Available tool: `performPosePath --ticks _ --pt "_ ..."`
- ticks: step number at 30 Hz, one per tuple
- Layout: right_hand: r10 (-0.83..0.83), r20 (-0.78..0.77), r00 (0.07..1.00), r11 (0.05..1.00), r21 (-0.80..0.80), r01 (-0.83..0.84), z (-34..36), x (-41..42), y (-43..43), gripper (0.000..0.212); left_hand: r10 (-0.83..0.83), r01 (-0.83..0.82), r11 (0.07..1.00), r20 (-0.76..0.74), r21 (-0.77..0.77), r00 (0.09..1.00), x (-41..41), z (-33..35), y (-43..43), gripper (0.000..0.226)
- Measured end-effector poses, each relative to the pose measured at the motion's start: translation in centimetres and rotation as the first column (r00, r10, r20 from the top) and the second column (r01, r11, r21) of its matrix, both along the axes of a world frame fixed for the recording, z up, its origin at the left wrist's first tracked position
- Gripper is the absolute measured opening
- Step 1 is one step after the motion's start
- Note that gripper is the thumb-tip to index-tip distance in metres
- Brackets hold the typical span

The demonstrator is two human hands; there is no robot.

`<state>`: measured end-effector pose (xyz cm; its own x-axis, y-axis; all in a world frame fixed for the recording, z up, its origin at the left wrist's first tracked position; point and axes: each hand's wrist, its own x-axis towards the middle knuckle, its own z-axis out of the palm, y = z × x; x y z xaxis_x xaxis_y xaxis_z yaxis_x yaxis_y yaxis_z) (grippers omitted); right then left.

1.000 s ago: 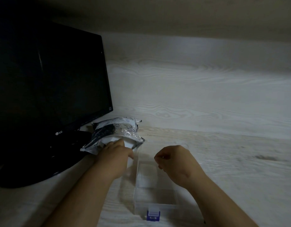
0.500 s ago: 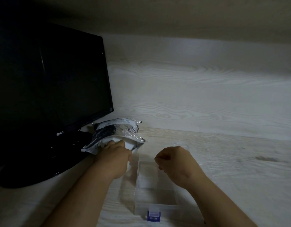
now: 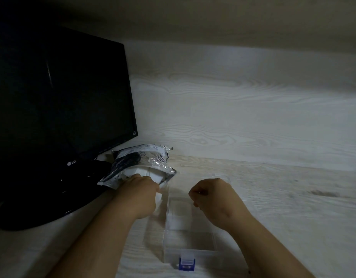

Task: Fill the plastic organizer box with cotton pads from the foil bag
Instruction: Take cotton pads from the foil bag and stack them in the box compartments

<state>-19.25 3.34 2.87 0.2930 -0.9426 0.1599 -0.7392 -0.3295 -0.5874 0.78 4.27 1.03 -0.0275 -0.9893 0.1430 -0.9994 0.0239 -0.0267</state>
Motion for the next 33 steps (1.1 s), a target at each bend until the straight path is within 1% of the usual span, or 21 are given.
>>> performPosePath --ticks 2,3,4,6,9,10,12,13,15,19,22,23,25,29,32,33 --pt "-0.001 -0.001 1.000 1.000 -0.001 0.001 -0.1 0.0 0.0 0.019 0.003 -0.002 1.000 -0.027 0.004 1.000 0.0 0.0 -0.1 0.024" --pt "-0.001 -0.001 1.000 1.000 0.001 0.001 -0.1 0.0 0.0 0.019 0.003 -0.004 1.000 -0.089 -0.012 0.996 -0.1 0.0 -0.2 0.023" --pt "-0.002 -0.001 1.000 1.000 0.002 0.002 -0.1 0.1 -0.1 0.019 0.008 -0.016 0.999 -0.186 -0.042 0.983 -0.1 0.0 -0.3 0.023" --pt "-0.009 0.000 1.000 1.000 0.005 0.009 -0.1 0.0 -0.1 0.018 0.028 -0.074 0.991 -0.364 -0.113 0.931 -0.4 0.4 -0.6 0.023" --pt "-0.015 0.015 1.000 1.000 0.010 0.015 0.0 0.0 -0.2 0.018 0.028 -0.142 0.971 -0.498 -0.193 0.867 -0.6 0.9 -1.0 0.021" --pt "-0.016 0.022 1.000 1.000 0.010 0.016 0.1 0.0 -0.2 0.018 0.016 -0.156 0.967 -0.566 -0.200 0.824 -0.6 1.0 -1.1 0.020" --pt "-0.018 0.045 0.999 1.000 0.006 0.017 0.0 -0.1 -0.2 0.014 -0.032 -0.141 0.975 -0.743 -0.169 0.669 -0.6 1.0 -1.2 0.015" --pt "-0.022 0.062 0.998 1.000 0.009 0.021 0.0 -0.1 -0.3 0.010 -0.046 -0.129 0.980 -0.799 -0.153 0.599 -0.6 1.0 -1.2 0.013" --pt "-0.040 0.105 0.994 0.999 0.020 0.038 -0.1 -0.2 -0.4 0.004 -0.059 -0.111 0.985 -0.858 -0.134 0.510 -0.8 1.2 -1.0 0.012" --pt "-0.059 0.250 0.966 0.998 0.011 0.058 0.0 0.0 -0.4 0.014 -0.061 -0.037 0.996 -0.945 -0.077 0.321 -1.5 1.7 -0.5 0.022" --pt "-0.046 0.367 0.929 0.999 0.007 0.047 0.2 0.2 -0.1 0.021 -0.028 0.046 0.999 -0.980 -0.020 0.199 -1.9 1.9 -0.1 0.019" --pt "-0.039 0.389 0.920 0.999 0.006 0.040 0.3 0.3 0.0 0.022 -0.019 0.069 0.998 -0.985 -0.007 0.172 -2.0 1.9 0.0 0.017" --pt "-0.031 0.406 0.913 0.999 -0.005 0.036 0.4 0.4 0.1 0.023 -0.008 0.107 0.994 -0.984 0.011 0.176 -2.2 2.0 0.2 0.014" --pt "-0.043 0.369 0.928 0.998 -0.017 0.053 0.2 0.5 0.1 0.023 -0.003 0.125 0.992 -0.971 0.028 0.238 -2.4 2.0 0.5 0.006" --pt "-0.032 0.362 0.932 0.999 -0.016 0.040 0.2 0.4 0.0 0.020 -0.035 0.133 0.991 -0.944 0.009 0.329 -2.4 2.0 0.6 0.005" --pt "-0.030 0.368 0.929 0.999 -0.001 0.033 0.2 0.3 0.0 0.018 -0.050 0.133 0.991 -0.937 -0.004 0.345 -2.3 2.0 0.6 0.008"
